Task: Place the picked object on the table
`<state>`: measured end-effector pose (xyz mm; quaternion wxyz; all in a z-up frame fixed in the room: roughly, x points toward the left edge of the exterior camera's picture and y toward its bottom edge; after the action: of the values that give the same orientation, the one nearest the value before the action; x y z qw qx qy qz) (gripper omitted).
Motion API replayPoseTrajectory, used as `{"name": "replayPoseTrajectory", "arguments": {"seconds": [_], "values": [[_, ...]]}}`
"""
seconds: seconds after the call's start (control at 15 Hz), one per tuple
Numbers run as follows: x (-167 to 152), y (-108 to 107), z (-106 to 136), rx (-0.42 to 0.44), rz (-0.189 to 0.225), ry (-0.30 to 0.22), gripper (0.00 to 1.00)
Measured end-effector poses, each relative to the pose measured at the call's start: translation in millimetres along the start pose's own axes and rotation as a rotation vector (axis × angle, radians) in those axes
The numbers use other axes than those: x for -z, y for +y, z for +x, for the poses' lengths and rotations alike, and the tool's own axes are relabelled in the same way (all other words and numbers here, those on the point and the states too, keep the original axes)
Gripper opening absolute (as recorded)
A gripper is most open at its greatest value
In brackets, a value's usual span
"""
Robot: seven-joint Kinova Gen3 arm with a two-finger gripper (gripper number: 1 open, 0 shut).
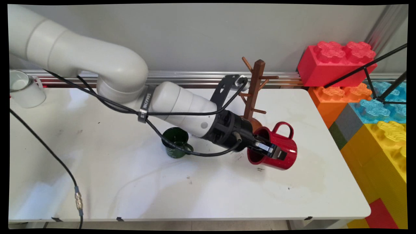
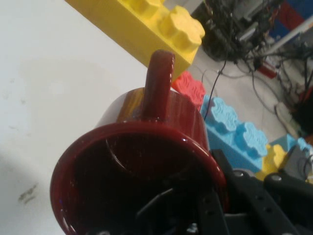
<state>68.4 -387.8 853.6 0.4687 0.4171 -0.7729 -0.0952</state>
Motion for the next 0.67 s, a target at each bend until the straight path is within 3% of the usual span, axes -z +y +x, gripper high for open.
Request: {"name": "replayPoseTrajectory", "arguments": {"seconds": [0.67], "values": [[28.7,4.8,18.2,-0.255,0.153,-0.197,0.00]]}}
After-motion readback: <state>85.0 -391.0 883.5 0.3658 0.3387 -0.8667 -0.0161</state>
